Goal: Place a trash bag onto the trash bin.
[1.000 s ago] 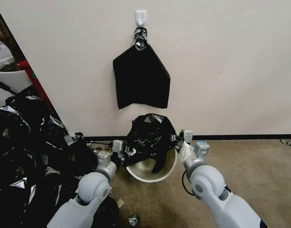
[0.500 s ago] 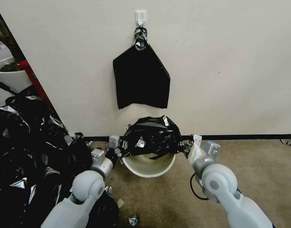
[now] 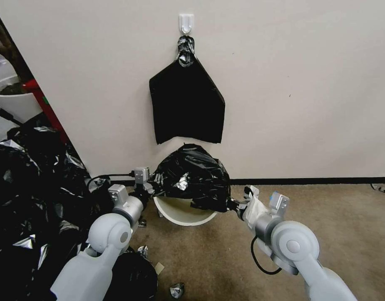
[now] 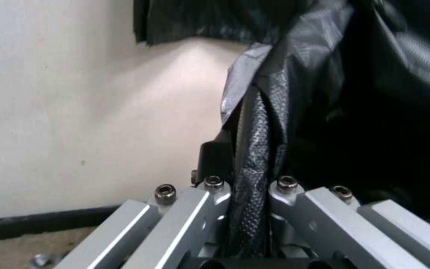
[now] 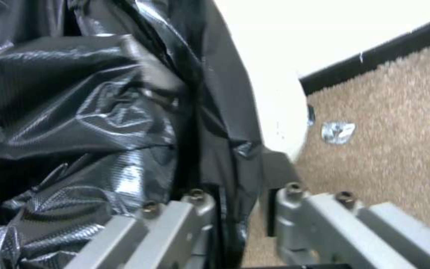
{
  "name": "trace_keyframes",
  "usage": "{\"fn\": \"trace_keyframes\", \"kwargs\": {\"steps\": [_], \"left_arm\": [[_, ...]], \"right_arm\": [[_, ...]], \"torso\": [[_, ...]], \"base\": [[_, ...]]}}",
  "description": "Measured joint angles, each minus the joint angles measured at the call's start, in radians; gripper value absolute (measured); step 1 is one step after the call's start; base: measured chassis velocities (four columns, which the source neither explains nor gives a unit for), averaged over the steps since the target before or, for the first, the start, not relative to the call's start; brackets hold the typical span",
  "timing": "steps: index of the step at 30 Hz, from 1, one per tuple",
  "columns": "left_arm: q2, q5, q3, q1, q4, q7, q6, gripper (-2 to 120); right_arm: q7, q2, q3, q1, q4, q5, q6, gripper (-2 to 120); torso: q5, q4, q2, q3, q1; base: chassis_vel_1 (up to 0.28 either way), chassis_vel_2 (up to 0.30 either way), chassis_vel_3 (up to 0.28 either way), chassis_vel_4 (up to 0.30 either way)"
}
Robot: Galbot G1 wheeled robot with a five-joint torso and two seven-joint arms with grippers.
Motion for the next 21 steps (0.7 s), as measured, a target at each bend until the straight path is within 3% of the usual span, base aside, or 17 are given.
{"fn": "trace_keyframes", "kwargs": {"steps": [12, 15, 21], "left_arm": [[-0.003, 0.008, 0.004, -0.045, 0.059, -0.032, 0.003, 3], [-0.007, 0.009, 0.014, -0.05, 0.066, -0.031, 0.005, 3], [-0.007, 0.017, 0.013, -0.051, 0.069, -0.032, 0.005, 3]], "right_arm": [[0.103, -0.029, -0.023, -0.067, 0.106, 0.019, -0.012, 59], [0.133, -0.028, -0.041, -0.078, 0.136, 0.021, -0.02, 76], [0.118, -0.041, -0.033, -0.076, 0.135, -0.05, -0.023, 93]], "torso": [[0.0001, -0.0002, 0.0, 0.0, 0.0], [-0.0001, -0.0002, 0.0, 0.0, 0.0], [-0.0003, -0.0001, 0.0, 0.0, 0.0]], "base": [[0.0, 0.0, 0.0, 0.0], [0.0, 0.0, 0.0, 0.0], [0.0, 0.0, 0.0, 0.0]]}}
